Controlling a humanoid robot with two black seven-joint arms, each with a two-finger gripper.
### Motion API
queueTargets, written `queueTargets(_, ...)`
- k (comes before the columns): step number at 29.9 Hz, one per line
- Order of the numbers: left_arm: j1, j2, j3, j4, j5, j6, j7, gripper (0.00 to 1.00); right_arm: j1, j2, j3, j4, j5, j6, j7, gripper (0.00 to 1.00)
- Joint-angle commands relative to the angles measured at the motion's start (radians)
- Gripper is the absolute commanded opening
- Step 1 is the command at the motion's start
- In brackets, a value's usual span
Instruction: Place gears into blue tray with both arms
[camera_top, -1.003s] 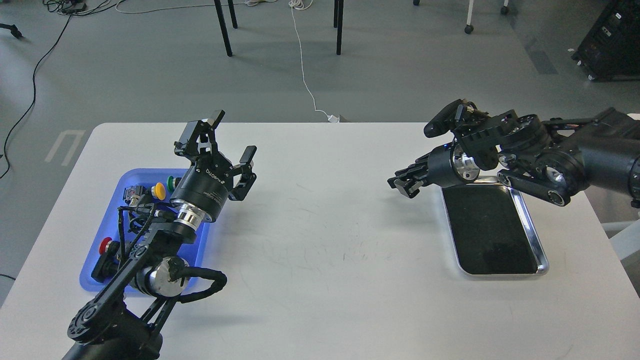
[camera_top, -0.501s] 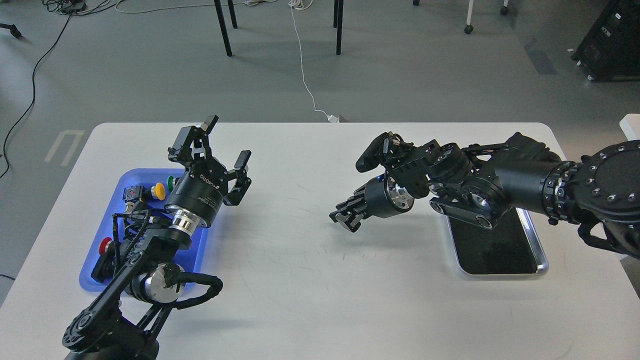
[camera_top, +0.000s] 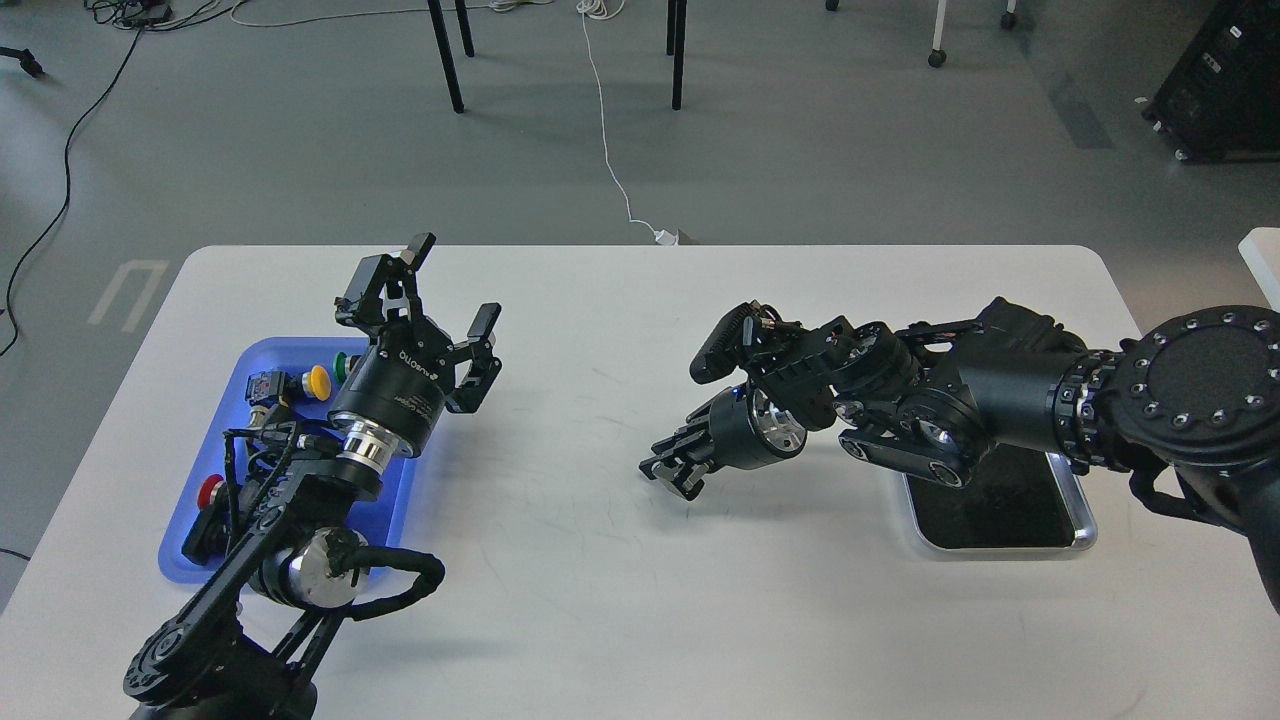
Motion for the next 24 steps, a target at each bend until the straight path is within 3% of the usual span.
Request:
queueTargets(1,0.002,0.002,-0.001,0.0,0.0,0.0,0.0,0.98,0.0,0.0,0.003,-0.005,0.002,-0.015,0.0,0.57)
queueTargets(3,0.006,0.002,0.001,0.0,0.0,0.0,0.0,0.98,0.0,0.0,0.004,-0.005,0.003,-0.022,0.0,0.74)
queueTargets(8,0.015,0.003,0.001,-0.009,0.0,0.0,0.0,0.98,0.001,0.0,0.021,-0.004,0.106,-0.057,0.0,0.93)
queueTargets(17,0.028,0.014,-0.006,-0.015,0.0,0.0,-0.003,0.98,-0.006,-0.199,0.24,0.016,0.333,-0.094,0.0,0.95)
queueTargets(24,0.026,0.013,-0.021,-0.015,-0.002,0.0,-0.003,0.98,-0.16,-0.403,0.519,0.148,0.573,-0.089,0.0,0.95)
